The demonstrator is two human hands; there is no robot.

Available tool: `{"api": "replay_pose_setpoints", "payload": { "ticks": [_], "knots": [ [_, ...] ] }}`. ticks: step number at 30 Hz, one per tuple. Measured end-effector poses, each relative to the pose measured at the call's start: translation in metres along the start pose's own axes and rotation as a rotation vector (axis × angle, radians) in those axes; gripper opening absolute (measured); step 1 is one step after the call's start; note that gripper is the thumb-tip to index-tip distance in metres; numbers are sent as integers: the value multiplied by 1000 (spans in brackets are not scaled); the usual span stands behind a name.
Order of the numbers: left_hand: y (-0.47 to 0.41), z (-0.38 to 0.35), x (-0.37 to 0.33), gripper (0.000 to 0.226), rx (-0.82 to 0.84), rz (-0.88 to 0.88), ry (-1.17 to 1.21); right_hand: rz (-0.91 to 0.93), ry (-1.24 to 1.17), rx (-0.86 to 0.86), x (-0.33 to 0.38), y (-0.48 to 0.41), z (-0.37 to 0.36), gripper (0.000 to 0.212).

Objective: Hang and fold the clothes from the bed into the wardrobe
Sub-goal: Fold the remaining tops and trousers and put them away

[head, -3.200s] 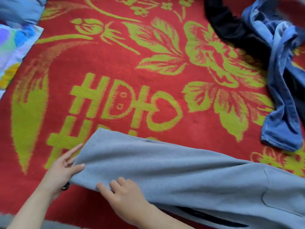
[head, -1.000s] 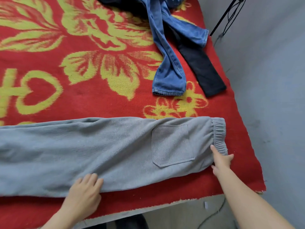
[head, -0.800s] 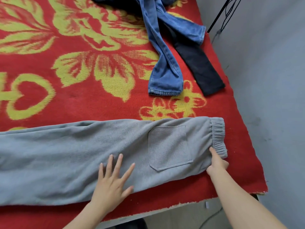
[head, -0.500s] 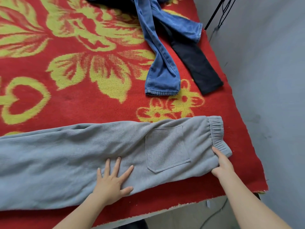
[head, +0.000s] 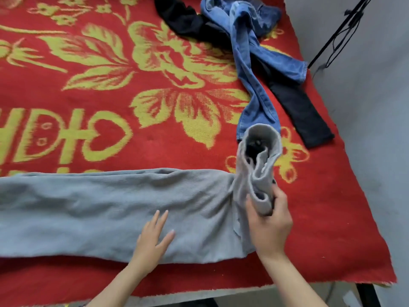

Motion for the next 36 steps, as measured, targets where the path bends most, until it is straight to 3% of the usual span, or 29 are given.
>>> {"api": "replay_pose_setpoints", "payload": {
  "ticks": [3,4,6,8,11,14,16,18,19,21,24,28,30,36],
  "knots": [
    [1,38,37,65,-145,282,842,361,185,359,42,78,-81,39],
    [1,45,45,58,-171,337,1006,448,313,505,40,106,-106,45],
    [5,63,59,51,-234,337,997,485,566,817,21,156,-140,61],
    [8,79,69,53,-264,275,576,468,660,934,0,175,-143,64],
    [18,74,48,64,-298,-30,-236,477,494,820,-9,155,-118,40],
    [31,23,13,68,-232,-393,-627,282,532,676,-41,116,-91,35],
    [29,-6,10,69,-178,-440,-723,-92,610,636,-85,88,-76,47],
    [17,-20,21,70,-137,-367,-736,-604,382,672,-118,79,-71,67],
    [12,-24,25,69,-116,-329,-741,-776,207,646,-129,77,-73,73],
    [6,-31,30,68,-84,-302,-751,-944,44,603,-142,76,-78,79],
    [3,-33,35,68,-69,-302,-775,-1058,69,626,-156,76,-74,78],
    [4,-24,27,80,70,-257,-696,-1016,44,688,-116,51,-69,15],
    [6,-23,26,78,233,-141,-511,-919,9,652,-77,32,-68,13],
    [11,9,28,65,264,-124,-4,-543,179,670,67,24,-107,23]
  ]
}}
Point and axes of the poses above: each hand's wrist, its own y-axis away from the middle knuckle, its own z-axis out of the back of the hand, x = y × z, the point moved 8 cm from there along -y, towards the middle knuckle, and after that the axes turned 3 degrees about x, right-handed, at the moved point
